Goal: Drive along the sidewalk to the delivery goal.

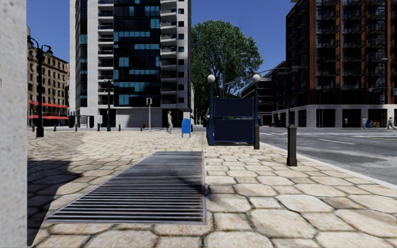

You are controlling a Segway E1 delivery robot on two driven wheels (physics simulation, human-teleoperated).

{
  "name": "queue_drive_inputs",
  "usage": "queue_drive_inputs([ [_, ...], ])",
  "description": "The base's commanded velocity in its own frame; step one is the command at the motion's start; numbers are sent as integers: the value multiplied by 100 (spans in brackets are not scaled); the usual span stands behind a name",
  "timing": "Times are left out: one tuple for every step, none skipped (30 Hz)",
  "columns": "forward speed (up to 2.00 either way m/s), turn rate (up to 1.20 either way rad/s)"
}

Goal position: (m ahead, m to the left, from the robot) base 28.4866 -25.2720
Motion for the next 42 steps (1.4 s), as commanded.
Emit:
queue_drive_inputs([
  [200,16],
  [200,16],
  [200,28],
  [200,34],
  [200,35],
  [200,36],
  [200,36],
  [200,36],
  [200,36],
  [200,37],
  [200,37],
  [200,41],
  [200,45],
  [200,47],
  [200,49],
  [200,49],
  [200,49],
  [200,49],
  [200,49],
  [200,49],
  [200,49],
  [200,49],
  [200,49],
  [200,49],
  [200,49],
  [200,49],
  [200,48],
  [200,45],
  [200,41],
  [200,41],
  [200,31],
  [200,15],
  [200,0],
  [200,0],
  [200,0],
  [200,0],
  [200,0],
  [200,0],
  [200,0],
  [200,0],
  [200,0],
  [200,0],
])
